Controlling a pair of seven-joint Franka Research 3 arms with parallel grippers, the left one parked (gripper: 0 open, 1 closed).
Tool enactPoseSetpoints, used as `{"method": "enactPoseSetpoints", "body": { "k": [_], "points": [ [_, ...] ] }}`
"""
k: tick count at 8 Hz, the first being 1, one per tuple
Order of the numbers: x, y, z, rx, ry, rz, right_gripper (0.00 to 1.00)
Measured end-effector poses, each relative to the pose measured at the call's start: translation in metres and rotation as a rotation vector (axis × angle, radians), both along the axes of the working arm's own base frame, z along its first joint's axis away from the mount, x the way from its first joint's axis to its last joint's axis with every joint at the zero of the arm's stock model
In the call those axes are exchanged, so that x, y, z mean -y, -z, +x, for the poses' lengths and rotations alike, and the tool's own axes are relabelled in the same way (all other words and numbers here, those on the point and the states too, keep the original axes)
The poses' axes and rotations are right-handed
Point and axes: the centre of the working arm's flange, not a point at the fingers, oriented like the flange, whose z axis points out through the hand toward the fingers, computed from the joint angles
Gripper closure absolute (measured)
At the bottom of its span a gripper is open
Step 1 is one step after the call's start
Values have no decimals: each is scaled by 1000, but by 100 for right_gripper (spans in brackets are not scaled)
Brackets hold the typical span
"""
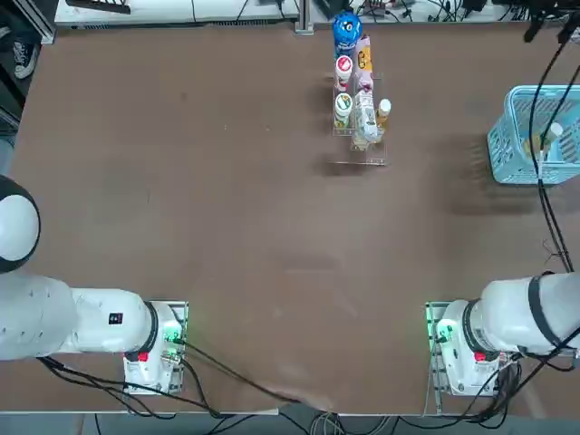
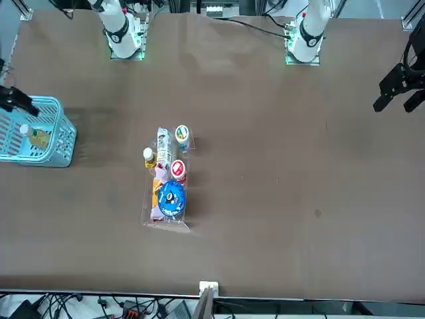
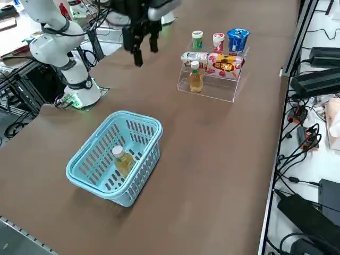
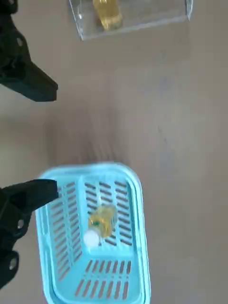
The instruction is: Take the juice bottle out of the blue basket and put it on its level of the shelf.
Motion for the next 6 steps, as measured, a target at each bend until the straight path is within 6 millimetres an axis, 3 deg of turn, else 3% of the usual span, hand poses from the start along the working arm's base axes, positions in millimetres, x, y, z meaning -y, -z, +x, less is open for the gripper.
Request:
{"method": "enactPoseSetpoints", "body": {
  "k": [3,6],
  "points": [
    [106,67,-19,-4,-36,10,0],
    [169,145,-28,0,5,9,0]
  ]
}}
